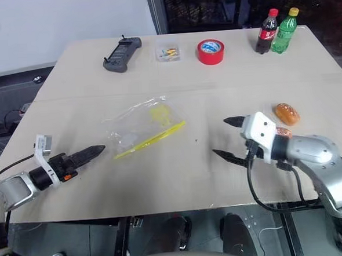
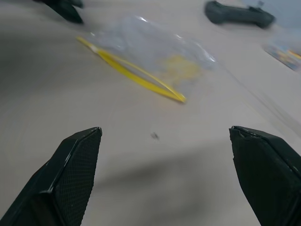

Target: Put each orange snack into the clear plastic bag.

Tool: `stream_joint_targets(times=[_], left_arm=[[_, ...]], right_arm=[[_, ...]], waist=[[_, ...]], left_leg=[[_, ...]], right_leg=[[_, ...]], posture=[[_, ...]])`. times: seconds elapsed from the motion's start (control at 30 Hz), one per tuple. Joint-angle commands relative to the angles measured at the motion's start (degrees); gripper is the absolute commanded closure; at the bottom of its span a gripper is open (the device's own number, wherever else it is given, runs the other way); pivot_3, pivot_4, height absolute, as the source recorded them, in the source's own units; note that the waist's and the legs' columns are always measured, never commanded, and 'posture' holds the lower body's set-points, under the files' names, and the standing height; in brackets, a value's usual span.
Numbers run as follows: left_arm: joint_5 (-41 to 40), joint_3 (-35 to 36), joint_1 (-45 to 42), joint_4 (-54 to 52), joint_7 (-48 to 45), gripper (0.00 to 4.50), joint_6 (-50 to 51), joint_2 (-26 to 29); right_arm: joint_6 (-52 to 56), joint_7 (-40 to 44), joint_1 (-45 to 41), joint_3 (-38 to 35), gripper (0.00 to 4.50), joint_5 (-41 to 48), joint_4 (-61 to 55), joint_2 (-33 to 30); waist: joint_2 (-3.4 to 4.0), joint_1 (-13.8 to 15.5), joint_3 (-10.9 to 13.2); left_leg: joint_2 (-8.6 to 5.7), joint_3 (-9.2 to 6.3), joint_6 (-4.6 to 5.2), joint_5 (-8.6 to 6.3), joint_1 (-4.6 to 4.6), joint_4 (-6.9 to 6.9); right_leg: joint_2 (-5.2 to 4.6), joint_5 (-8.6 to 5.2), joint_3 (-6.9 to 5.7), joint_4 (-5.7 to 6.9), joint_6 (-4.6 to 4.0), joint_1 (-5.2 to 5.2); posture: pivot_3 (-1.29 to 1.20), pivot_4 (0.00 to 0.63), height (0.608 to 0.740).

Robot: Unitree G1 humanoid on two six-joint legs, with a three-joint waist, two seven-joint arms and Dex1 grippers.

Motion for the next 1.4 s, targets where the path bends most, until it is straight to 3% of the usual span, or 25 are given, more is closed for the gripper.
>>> stream_joint_targets(times=[0.03, 0.23, 0.37, 0.43, 0.6, 0.8, 1.0, 1.13, 1.4], left_arm=[[5.11, -4.69, -6.49, 8.64, -3.15, 0.02, -1.71, 2.19], [17.19, -18.59, -21.21, 25.40, -14.55, 0.02, -8.67, 1.65], [21.63, -22.69, -26.61, 32.67, -21.18, 0.02, -10.33, 0.81], [22.46, -26.14, -29.52, 35.93, -29.59, 0.02, -7.21, 0.60], [27.00, -31.35, -32.18, 41.37, -40.53, 0.02, -7.39, 0.20], [27.75, -32.24, -32.20, 41.44, -46.53, 0.02, -3.95, -1.53], [25.51, -28.70, -28.18, 36.20, -43.76, 0.02, 2.01, -2.50], [20.19, -23.35, -21.24, 23.66, -38.16, 0.02, 12.41, -2.63], [11.20, -2.35, -10.38, 1.96, -16.17, 0.02, 24.67, -11.97]], right_arm=[[-0.38, -0.61, -0.52, 0.64, 0.05, 0.00, -2.19, 0.47], [0.99, -3.08, 1.86, 0.75, 0.05, -0.15, -5.63, 1.11], [1.79, -4.31, 3.46, 0.11, 0.05, 0.06, -7.53, 0.94], [2.08, -4.82, 4.61, -0.47, 0.05, 0.68, -8.53, 1.14], [-0.31, -3.86, 6.67, -1.76, 0.05, 2.34, -9.80, 1.49], [-3.40, -2.31, 5.67, -0.80, 0.05, 2.60, -8.44, 1.66], [-4.48, -1.94, 3.84, 1.08, 0.05, 1.54, -6.74, 2.31], [-4.52, -1.95, 3.26, 1.63, 0.05, 1.13, -6.31, 2.42], [-4.51, -1.74, 1.04, 3.25, 0.05, 0.39, -4.26, 3.14]], waist=[[-0.01, 0.05, -0.01], [-0.01, 0.09, -0.09], [-0.01, -0.08, -0.11], [-0.02, -0.18, -0.12], [-0.05, -0.44, -0.13], [-0.06, -1.50, -0.13], [-0.06, -1.93, -0.14], [-0.07, -2.19, -0.14], [-0.08, -2.25, -0.15]], left_leg=[[0.00, 0.01, 0.00, 0.00, 0.00, 0.00], [-0.08, -0.01, -0.01, 0.01, 0.02, 0.02], [-0.09, 0.04, -0.01, 0.01, 0.04, 0.07], [-0.09, 0.10, -0.01, 0.01, 0.03, 0.08], [-0.14, 0.10, 0.00, 0.01, 0.00, 0.18], [-0.14, 0.09, 0.02, 0.00, 0.00, 0.23], [-0.11, 0.10, 0.03, 0.00, 0.02, 0.27], [-0.11, 0.12, 0.02, 0.00, 0.01, 0.27], [-0.03, 0.13, 0.02, 0.00, 0.00, 0.27]], right_leg=[[-0.01, 0.00, 0.02, 0.00, 0.00, -0.01], [-0.03, 0.02, 0.00, 0.15, -0.01, -0.01], [0.00, 0.01, 0.06, 0.33, -0.01, -0.08], [0.00, 0.01, 0.14, 0.40, 0.00, -0.11], [0.07, 0.00, 0.11, 0.44, 0.02, -0.12], [0.07, -0.01, 0.11, 0.57, 0.03, -0.11], [0.08, -0.01, 0.15, 0.66, 0.03, -0.14], [0.06, -0.01, 0.23, 0.67, 0.03, -0.22], [-0.10, -0.01, 0.29, 0.73, 0.02, -0.27]], posture=[[0.00, 0.150, 0.740], [0.00, 0.150, 0.740], [0.00, 0.150, 0.740], [0.00, 0.150, 0.740], [0.00, 0.150, 0.740], [0.00, 0.150, 0.740], [0.00, 0.150, 0.740], [0.00, 0.150, 0.740], [0.00, 0.150, 0.740]])
